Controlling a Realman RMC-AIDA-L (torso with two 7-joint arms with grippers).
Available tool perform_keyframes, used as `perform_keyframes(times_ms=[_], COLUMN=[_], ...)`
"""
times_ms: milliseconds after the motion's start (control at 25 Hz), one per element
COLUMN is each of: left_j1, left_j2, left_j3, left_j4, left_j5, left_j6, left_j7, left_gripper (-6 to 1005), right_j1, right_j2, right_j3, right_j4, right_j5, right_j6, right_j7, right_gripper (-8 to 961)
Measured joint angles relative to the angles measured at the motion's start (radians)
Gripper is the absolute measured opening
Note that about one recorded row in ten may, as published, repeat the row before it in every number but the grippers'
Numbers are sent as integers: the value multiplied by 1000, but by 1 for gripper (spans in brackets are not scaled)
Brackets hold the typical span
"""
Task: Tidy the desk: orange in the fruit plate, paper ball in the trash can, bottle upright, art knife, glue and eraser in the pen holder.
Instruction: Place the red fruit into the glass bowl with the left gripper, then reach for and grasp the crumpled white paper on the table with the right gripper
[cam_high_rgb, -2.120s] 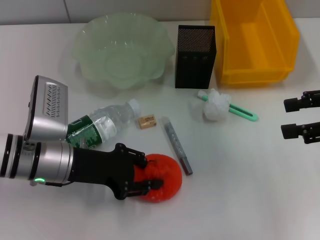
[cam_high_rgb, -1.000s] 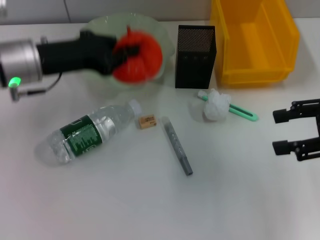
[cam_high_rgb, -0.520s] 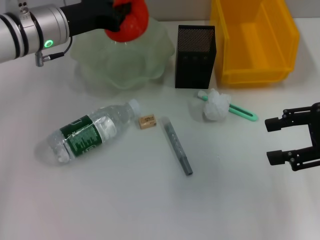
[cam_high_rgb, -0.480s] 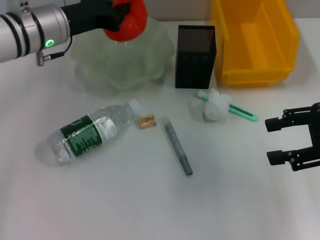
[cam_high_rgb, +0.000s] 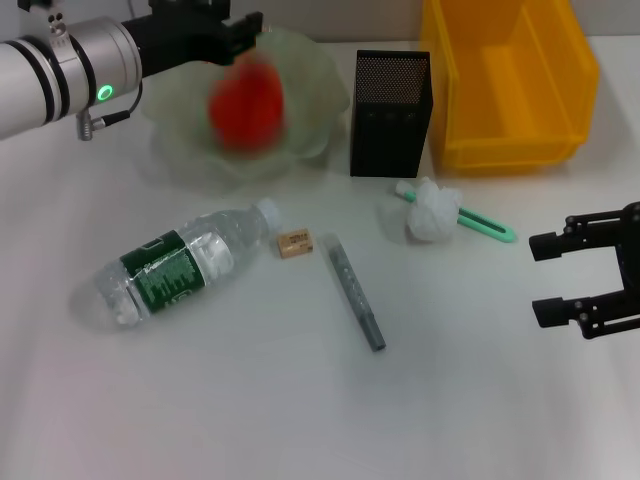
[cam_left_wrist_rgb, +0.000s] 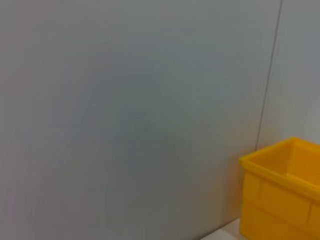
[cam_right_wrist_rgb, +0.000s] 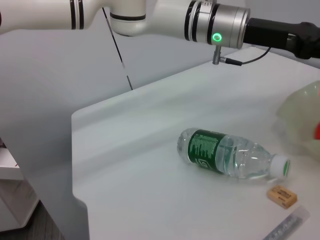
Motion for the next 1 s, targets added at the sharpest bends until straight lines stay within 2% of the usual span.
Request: perform_keyframes(times_ms=[240,320,400,440,480,520,600,680,720,880,1000], left_j1=[16,35,77,107,172,172,245,286,317,383,418], left_j2=[4,7,7,8,11,11,16,18,18,18,25], left_j3=[4,-5,-25,-36,-52,-52,-75,-101,-132,-205,-221], left_j4=[6,26,78,106,161,161,203,218,221,213,209], left_j5=[0,-1,-6,-10,-34,-34,-58,-65,-66,-61,-60], left_j6=[16,79,192,259,425,425,609,736,853,1114,1191], left_j7=[2,14,41,57,83,83,113,136,159,208,210], left_gripper=[491,572,654,752,851,851,850,850,849,849,848], right_j1=[7,13,22,28,40,40,60,81,94,168,220], right_j2=[0,0,0,0,1,1,2,2,2,3,4], right_j3=[1,1,-12,-29,-74,-74,-146,-203,-236,-410,-579], right_j4=[-5,-23,-64,-100,-179,-179,-273,-332,-361,-429,-426], right_j5=[0,0,0,-1,-5,-5,-20,-47,-68,-219,-363], right_j6=[1,5,11,12,14,14,21,28,32,65,131], right_j7=[1,20,67,99,165,165,243,301,333,477,597], right_gripper=[761,761,761,761,762,762,759,754,752,741,734])
